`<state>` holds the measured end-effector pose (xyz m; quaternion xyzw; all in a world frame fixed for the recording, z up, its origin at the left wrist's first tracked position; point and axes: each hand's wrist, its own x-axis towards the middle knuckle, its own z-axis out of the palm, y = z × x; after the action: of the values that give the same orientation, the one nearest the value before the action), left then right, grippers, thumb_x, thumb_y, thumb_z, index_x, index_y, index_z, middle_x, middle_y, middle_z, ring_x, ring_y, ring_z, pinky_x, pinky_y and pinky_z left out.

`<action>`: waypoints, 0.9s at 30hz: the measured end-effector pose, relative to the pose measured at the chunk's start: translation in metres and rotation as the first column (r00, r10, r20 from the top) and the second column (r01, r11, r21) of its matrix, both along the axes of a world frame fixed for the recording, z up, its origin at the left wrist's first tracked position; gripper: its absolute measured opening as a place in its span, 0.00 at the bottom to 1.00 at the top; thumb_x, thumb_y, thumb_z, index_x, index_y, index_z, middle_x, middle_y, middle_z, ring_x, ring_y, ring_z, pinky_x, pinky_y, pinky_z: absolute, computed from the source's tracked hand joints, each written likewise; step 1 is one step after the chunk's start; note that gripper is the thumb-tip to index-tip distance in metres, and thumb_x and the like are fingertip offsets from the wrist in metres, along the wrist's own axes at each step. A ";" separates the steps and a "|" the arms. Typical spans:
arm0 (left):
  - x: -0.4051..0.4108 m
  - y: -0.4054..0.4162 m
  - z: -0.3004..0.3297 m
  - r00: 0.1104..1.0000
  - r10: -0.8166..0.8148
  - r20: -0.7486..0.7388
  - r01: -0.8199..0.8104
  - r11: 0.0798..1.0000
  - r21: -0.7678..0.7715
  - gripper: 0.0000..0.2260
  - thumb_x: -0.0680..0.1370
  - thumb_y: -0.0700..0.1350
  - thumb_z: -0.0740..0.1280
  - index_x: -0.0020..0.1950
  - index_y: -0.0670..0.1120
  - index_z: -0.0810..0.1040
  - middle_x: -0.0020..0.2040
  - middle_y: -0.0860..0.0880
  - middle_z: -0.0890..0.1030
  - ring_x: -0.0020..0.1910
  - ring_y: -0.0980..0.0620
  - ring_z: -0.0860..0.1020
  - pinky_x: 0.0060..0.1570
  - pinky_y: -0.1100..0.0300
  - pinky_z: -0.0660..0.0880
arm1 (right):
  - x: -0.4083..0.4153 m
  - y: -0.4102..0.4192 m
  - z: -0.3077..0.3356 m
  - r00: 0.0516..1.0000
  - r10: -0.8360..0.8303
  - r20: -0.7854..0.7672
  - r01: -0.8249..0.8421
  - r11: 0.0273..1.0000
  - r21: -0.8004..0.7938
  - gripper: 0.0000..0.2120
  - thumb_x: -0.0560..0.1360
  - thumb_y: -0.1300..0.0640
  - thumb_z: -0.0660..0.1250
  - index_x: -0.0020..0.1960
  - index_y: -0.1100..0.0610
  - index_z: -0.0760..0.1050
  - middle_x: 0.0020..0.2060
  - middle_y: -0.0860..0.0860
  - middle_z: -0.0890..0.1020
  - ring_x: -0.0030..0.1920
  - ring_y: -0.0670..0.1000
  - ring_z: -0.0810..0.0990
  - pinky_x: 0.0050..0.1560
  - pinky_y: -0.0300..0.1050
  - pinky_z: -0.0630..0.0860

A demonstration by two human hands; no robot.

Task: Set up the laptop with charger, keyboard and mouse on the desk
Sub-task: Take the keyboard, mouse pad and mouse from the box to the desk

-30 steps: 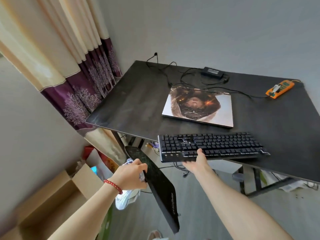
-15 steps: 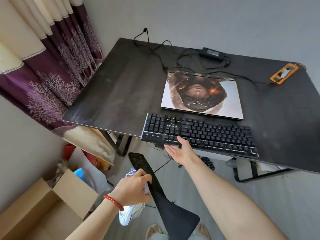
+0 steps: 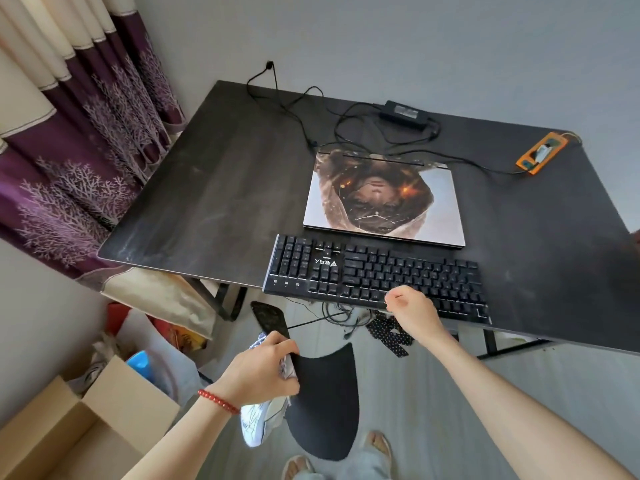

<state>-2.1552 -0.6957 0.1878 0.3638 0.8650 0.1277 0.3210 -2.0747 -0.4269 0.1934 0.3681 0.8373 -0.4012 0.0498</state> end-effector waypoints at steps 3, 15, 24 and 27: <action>0.004 0.007 0.005 0.991 0.089 0.096 -0.096 0.993 0.069 0.22 0.69 0.52 0.66 0.62 0.52 0.71 0.59 0.55 0.69 0.50 0.53 0.74 0.52 0.59 0.74 | 0.019 -0.015 0.003 0.944 0.329 -0.009 -0.323 0.922 -0.215 0.11 0.76 0.52 0.62 0.58 0.49 0.75 0.58 0.46 0.79 0.58 0.46 0.76 0.64 0.47 0.71; 0.019 0.029 0.048 0.857 0.228 0.461 -0.373 0.893 0.251 0.15 0.72 0.40 0.66 0.57 0.50 0.73 0.50 0.54 0.77 0.44 0.65 0.75 0.44 0.74 0.69 | 0.021 -0.061 0.011 0.705 0.708 0.051 -0.709 0.698 0.101 0.19 0.74 0.48 0.61 0.63 0.46 0.63 0.60 0.50 0.76 0.58 0.56 0.76 0.52 0.49 0.71; 0.013 0.054 0.059 0.831 0.289 0.475 -0.458 0.840 0.291 0.12 0.74 0.45 0.63 0.55 0.56 0.76 0.34 0.50 0.73 0.26 0.57 0.65 0.28 0.69 0.64 | 0.076 0.026 0.068 0.974 -0.061 -0.218 0.035 0.992 -0.119 0.04 0.73 0.62 0.65 0.46 0.55 0.75 0.45 0.53 0.82 0.45 0.54 0.79 0.42 0.44 0.73; 0.006 0.085 0.062 0.879 0.245 0.409 -0.370 0.891 0.262 0.11 0.75 0.45 0.63 0.54 0.57 0.76 0.40 0.50 0.75 0.34 0.52 0.70 0.33 0.65 0.66 | 0.097 0.075 0.105 0.759 -0.475 -0.446 0.355 0.875 -0.328 0.06 0.72 0.65 0.66 0.42 0.55 0.76 0.41 0.53 0.82 0.40 0.52 0.79 0.42 0.45 0.75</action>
<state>-2.1491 -0.6108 0.2496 0.2384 0.8031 0.3872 0.3851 -1.9780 -0.3517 0.2988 0.4168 0.6658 -0.5767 -0.2246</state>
